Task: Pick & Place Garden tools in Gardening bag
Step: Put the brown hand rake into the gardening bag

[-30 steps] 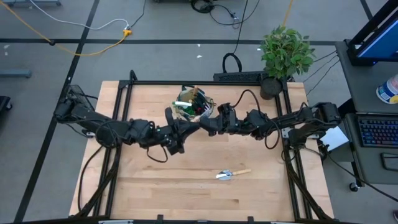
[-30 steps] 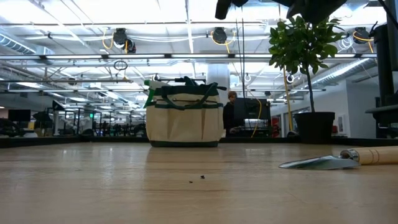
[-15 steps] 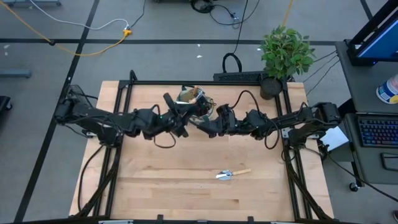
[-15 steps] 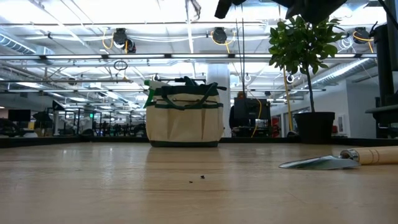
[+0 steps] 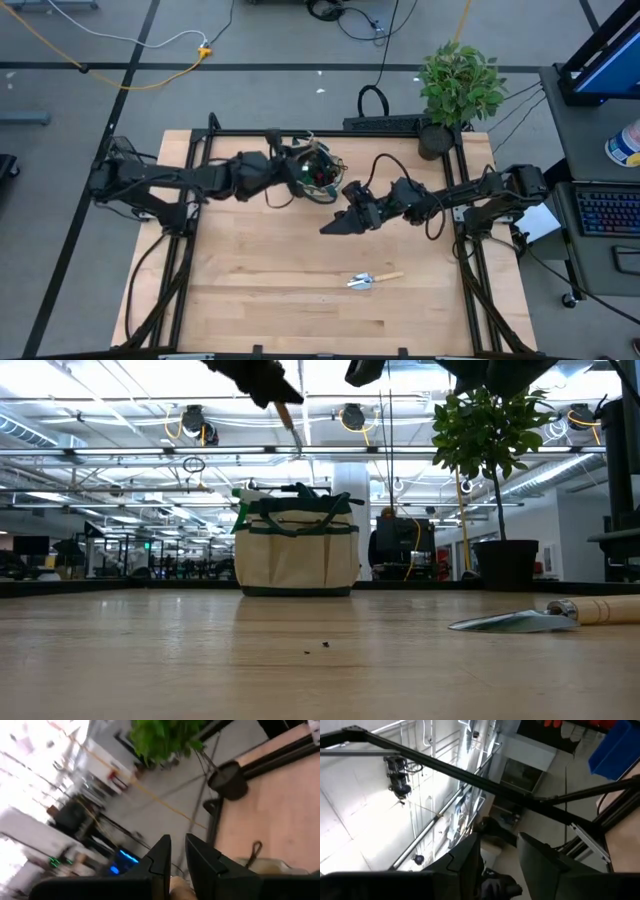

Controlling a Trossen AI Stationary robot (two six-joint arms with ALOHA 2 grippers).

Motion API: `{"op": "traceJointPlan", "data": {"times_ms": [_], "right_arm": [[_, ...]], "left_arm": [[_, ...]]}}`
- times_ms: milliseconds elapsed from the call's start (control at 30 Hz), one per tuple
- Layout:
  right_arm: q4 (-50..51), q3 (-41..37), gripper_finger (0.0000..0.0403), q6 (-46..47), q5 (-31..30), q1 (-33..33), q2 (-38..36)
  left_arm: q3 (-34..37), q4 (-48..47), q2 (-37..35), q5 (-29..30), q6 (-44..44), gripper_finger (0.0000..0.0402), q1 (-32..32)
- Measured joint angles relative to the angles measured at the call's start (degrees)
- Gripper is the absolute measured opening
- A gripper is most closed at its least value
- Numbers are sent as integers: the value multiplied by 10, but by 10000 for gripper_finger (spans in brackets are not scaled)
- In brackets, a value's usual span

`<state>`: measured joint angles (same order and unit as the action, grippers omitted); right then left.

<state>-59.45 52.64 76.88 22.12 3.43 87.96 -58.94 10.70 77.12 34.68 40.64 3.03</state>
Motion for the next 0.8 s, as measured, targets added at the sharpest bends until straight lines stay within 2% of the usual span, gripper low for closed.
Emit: {"op": "traceJointPlan", "data": {"times_ms": [167, 233, 467, 800], "right_arm": [[-3, 0, 130, -8, 20, -7, 0], [-5, 0, 130, -12, 23, -11, 0], [-8, 0, 130, -15, 37, -23, -3], [-23, 0, 130, -15, 52, -31, -3]], "left_arm": [[-44, -130, 5, -75, -127, 49, 50], [-58, -163, 7, -79, -159, 49, 65], [-77, -205, 7, -169, -278, 49, 112], [-77, -245, 31, -173, -294, 49, 139]]}}
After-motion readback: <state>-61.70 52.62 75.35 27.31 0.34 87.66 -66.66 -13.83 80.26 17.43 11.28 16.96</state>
